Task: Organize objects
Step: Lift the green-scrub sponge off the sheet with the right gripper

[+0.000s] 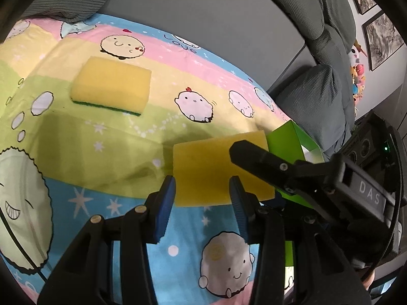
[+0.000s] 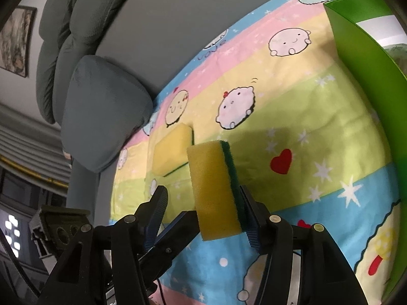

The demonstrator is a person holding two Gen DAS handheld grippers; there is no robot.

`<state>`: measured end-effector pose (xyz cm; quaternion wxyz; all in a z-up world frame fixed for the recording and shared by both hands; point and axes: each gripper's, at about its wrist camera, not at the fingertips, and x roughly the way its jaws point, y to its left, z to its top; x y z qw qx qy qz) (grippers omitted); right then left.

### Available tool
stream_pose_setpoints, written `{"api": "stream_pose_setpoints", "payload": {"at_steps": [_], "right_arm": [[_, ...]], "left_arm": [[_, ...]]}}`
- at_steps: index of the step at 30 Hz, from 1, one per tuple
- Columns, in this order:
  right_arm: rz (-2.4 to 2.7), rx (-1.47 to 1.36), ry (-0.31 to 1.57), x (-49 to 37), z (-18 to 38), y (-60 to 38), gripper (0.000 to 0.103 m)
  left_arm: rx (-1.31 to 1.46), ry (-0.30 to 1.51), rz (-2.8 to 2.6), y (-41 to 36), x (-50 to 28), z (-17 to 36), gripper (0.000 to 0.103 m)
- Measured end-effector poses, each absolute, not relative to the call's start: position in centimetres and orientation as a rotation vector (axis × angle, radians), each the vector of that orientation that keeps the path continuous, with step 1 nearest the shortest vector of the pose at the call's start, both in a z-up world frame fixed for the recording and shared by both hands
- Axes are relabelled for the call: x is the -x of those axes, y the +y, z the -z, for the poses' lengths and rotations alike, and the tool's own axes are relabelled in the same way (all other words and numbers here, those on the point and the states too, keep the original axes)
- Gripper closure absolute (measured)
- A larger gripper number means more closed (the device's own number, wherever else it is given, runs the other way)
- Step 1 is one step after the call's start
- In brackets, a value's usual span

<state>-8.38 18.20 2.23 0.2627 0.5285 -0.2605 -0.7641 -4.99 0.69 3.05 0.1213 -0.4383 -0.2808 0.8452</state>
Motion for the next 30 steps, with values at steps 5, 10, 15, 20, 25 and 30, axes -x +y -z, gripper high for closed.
{"api": "stream_pose_setpoints", "payload": {"at_steps": [5, 10, 15, 20, 25, 30], "right_arm": [[2.16, -1.465, -0.634, 8.1, -2.5, 19.0, 0.045], [2.26, -1.473, -0.605, 8.2, -2.8, 20.3, 0.045], [2.329, -1.488, -0.545, 8.3, -3.0, 20.5, 0.045], [2.352, -1.497, -0.519, 8.3, -2.9, 20.7, 0.045], [2.396, -1.516, -0.515, 8.5, -2.7, 21.3, 0.045], [2.4, -1.509, -0.524, 8.3, -2.8, 21.6, 0.045]], "left_arm": [[1.312, -0.781, -2.458, 1.7, 5.3, -2.6, 0.059], [1.362, -0.738, -2.464, 2.6, 5.7, -1.8, 0.052], [1.441, -0.688, -2.467, 3.9, 6.3, -0.7, 0.052], [1.425, -0.715, -2.462, 3.8, 6.2, -0.9, 0.052], [1.429, -0.775, -2.436, 3.1, 6.2, -0.8, 0.052], [1.397, -0.817, -2.443, 2.3, 5.8, -1.5, 0.051]]}}
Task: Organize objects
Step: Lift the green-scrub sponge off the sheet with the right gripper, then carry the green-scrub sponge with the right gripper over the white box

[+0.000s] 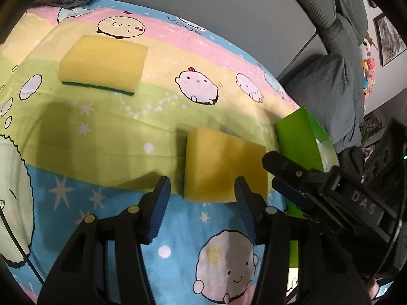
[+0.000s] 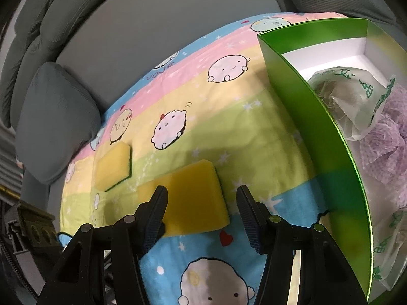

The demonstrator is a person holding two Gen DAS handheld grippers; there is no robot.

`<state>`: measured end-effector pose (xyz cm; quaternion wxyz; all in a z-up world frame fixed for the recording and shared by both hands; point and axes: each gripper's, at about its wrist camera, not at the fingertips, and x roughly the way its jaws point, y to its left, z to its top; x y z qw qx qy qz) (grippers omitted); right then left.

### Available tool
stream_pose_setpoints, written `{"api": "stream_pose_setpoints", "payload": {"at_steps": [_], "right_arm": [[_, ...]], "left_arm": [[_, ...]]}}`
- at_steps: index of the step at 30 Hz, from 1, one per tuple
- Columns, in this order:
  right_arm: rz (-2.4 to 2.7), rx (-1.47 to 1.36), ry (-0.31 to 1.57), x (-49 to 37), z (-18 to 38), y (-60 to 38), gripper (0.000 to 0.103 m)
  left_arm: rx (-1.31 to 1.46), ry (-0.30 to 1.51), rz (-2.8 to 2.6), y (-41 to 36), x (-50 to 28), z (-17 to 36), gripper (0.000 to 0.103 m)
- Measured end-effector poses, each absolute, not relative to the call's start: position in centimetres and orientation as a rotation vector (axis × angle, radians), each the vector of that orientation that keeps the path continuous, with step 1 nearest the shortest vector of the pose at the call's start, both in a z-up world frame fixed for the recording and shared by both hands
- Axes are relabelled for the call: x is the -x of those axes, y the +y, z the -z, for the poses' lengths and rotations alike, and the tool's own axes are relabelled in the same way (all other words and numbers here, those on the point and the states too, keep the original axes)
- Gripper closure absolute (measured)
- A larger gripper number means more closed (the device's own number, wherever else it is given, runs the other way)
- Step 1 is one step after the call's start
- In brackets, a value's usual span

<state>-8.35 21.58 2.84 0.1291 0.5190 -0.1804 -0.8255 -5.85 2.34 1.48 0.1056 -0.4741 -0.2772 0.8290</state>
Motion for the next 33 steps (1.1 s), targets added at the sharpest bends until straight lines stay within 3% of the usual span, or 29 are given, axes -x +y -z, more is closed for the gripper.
{"api": "stream_pose_setpoints", "payload": {"at_steps": [15, 26, 33], "right_arm": [[2.428, -1.419, -0.534, 8.0, -4.2, 22.1, 0.045], [2.222, -1.574, -0.618, 10.2, -0.1, 21.7, 0.045], [2.228, -1.515, -0.574, 9.7, -0.1, 21.7, 0.046]], "left_arm": [[1.378, -0.912, -2.39, 1.5, 5.4, -1.7, 0.049], [1.406, -0.809, -2.377, 3.4, 6.5, -0.6, 0.054], [1.387, -0.778, -2.41, 3.6, 6.5, -0.8, 0.054]]}}
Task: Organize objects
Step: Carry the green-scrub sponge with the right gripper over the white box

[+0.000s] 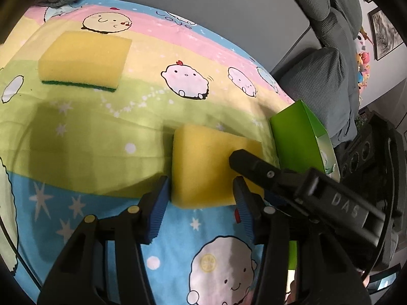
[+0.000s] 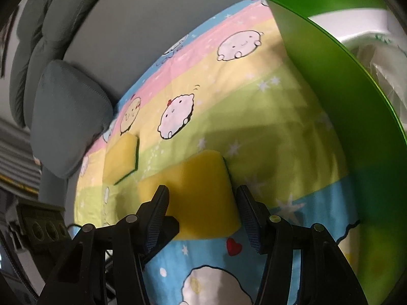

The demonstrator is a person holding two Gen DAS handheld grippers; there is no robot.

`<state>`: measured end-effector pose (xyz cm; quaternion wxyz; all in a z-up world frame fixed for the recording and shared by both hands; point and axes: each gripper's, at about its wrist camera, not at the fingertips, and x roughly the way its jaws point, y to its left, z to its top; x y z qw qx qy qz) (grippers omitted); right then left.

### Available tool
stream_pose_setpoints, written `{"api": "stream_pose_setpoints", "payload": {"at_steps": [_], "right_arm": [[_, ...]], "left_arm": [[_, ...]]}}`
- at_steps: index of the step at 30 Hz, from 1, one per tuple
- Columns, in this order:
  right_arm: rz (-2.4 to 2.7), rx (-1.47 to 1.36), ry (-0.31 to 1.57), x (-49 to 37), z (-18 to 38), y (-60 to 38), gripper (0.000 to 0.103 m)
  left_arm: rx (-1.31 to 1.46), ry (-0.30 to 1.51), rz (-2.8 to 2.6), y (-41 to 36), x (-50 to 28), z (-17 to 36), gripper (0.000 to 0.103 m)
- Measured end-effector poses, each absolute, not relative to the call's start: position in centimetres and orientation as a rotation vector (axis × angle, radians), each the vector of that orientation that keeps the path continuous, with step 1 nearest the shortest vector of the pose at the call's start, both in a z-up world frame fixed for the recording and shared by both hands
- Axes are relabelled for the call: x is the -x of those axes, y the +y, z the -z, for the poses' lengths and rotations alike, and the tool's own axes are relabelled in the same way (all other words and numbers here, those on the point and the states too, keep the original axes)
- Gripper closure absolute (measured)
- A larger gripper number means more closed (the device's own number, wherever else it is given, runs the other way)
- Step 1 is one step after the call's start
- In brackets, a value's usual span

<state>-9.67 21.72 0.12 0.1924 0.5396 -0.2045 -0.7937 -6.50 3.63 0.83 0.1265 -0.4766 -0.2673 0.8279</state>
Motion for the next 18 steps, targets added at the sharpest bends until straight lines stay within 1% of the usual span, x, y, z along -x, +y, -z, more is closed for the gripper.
{"api": "stream_pose_setpoints", "payload": {"at_steps": [6, 11, 15, 18], "right_arm": [[2.248, -1.47, -0.589, 9.2, -1.3, 22.1, 0.047], [2.299, -1.354, -0.599, 7.8, -4.1, 22.6, 0.047], [2.344, -1.235, -0.595, 6.3, -6.8, 22.9, 0.047], [2.401, -1.144, -0.571, 5.1, -8.9, 23.1, 0.047]], "left_arm": [[1.311, -0.733, -2.454, 3.8, 5.7, -2.4, 0.054], [1.185, -0.679, -2.515, 4.4, 4.2, -5.3, 0.055], [1.044, -0.579, -2.587, 5.2, 2.6, -8.4, 0.055], [0.973, -0.562, -2.593, 5.4, 1.9, -9.5, 0.055]]}}
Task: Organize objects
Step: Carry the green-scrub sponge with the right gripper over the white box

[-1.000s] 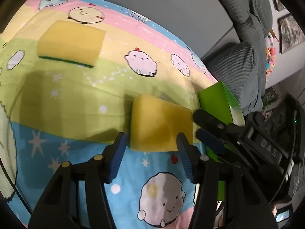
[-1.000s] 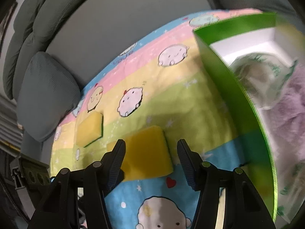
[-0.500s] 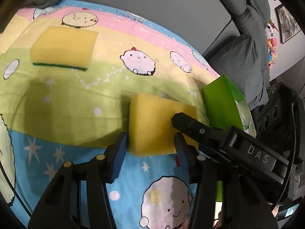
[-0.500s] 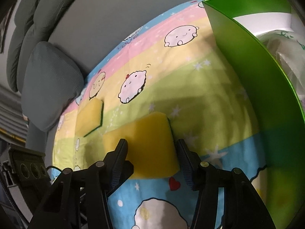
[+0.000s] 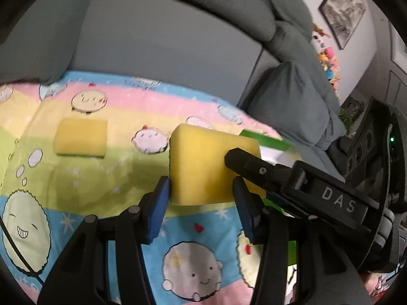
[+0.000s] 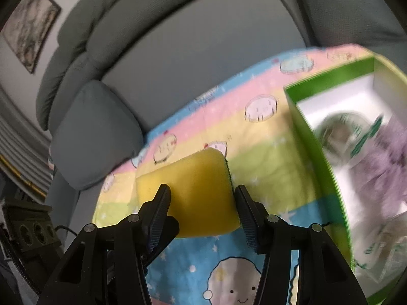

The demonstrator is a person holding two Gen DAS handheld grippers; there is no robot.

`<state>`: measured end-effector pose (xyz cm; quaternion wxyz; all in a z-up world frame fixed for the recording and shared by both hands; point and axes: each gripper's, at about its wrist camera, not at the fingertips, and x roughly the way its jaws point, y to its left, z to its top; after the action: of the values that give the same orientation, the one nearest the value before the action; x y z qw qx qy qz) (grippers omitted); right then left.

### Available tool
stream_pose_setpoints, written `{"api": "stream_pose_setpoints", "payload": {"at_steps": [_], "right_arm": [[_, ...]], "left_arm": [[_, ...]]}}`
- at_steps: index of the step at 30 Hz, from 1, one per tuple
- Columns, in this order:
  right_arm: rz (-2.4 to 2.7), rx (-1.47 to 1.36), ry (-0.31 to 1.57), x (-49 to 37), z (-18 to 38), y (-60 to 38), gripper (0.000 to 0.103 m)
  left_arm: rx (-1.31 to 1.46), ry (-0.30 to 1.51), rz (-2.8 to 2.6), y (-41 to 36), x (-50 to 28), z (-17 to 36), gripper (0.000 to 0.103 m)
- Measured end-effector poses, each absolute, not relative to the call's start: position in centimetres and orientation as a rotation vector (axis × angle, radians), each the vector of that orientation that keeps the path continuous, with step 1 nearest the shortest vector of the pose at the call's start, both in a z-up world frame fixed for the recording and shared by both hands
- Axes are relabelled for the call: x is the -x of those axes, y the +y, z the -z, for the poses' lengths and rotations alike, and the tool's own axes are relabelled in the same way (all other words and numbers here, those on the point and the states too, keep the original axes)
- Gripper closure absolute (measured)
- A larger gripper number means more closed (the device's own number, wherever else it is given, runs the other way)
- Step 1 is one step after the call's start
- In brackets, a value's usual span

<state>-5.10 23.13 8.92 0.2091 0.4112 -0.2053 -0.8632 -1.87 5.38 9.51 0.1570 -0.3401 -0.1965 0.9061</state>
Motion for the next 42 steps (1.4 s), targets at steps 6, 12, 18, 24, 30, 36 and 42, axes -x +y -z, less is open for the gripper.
{"api": "stream_pose_setpoints", "payload": {"at_steps": [6, 12, 18, 24, 30, 36, 42], "right_arm": [[2.442, -1.077, -0.579, 4.3, -10.6, 23.8, 0.047], [2.511, -1.014, -0.566, 3.2, -12.3, 24.7, 0.047], [2.642, -1.004, -0.483, 2.1, -13.3, 26.1, 0.047], [2.725, -0.975, -0.521, 1.0, -13.7, 29.3, 0.047], [2.818, -1.018, -0.551, 0.8, -13.1, 31.8, 0.047], [2.831, -1.102, -0.657, 1.3, -11.3, 35.0, 0.047], [2.839, -1.194, -0.699, 1.9, -9.9, 36.4, 0.047]], "left_arm": [[0.913, -0.541, -2.591, 6.0, 1.6, -10.6, 0.055], [0.833, -0.533, -2.557, 7.1, 0.9, -11.7, 0.055], [0.821, -0.545, -2.475, 9.2, 1.4, -11.1, 0.055], [0.783, -0.524, -2.401, 11.7, 1.5, -11.5, 0.055], [0.827, -0.562, -2.299, 15.0, 2.9, -9.9, 0.055], [0.892, -0.531, -2.253, 17.6, 3.7, -8.9, 0.055], [0.953, -0.529, -2.218, 18.6, 3.9, -7.3, 0.055]]}}
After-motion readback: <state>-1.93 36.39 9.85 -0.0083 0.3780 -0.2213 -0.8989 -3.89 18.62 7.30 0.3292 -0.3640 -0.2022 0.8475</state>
